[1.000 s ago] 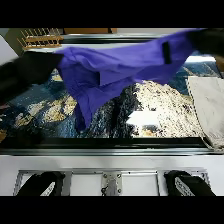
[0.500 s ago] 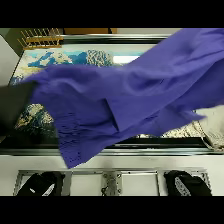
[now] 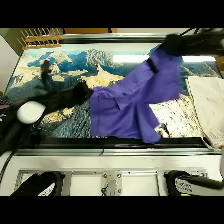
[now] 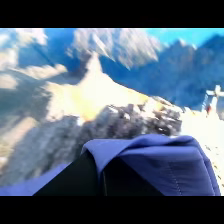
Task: Fold the clothes and pants, and hang the long-sleeved shirts on hangers.
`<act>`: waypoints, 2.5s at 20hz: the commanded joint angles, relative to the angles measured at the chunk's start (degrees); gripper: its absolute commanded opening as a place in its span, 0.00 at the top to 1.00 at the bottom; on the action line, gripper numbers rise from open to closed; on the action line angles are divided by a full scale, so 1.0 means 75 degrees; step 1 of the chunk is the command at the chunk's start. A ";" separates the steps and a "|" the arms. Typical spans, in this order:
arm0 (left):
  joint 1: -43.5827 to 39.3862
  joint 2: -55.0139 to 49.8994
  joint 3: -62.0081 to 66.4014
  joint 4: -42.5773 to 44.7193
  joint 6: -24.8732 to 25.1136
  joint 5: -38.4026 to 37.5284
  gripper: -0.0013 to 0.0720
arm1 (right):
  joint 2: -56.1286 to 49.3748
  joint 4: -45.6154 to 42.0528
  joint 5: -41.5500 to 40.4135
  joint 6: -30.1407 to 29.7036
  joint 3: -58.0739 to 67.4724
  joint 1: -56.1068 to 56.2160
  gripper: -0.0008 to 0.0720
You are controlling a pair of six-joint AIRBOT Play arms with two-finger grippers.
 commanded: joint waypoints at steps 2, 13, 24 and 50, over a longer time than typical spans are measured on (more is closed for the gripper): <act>0.0979 -0.3246 0.1562 0.0105 0.0880 0.0624 0.97 | -0.1766 -0.0545 -0.1411 0.0137 0.0015 0.0082 0.99; 0.2197 -0.5138 0.3888 -0.0629 0.2215 -0.1093 0.96 | -0.0991 -0.1341 -0.0230 0.0140 -0.0458 0.0058 0.99; 0.2250 -0.1457 0.3891 -0.2477 0.3847 -0.1737 0.96 | 0.3197 -0.1463 -0.2527 -0.0379 -0.1367 0.0093 0.99; 0.0606 -0.0050 -0.1769 0.0778 0.0629 0.1338 0.96 | -0.1682 0.0085 -0.2020 0.0221 -0.1236 0.0641 0.99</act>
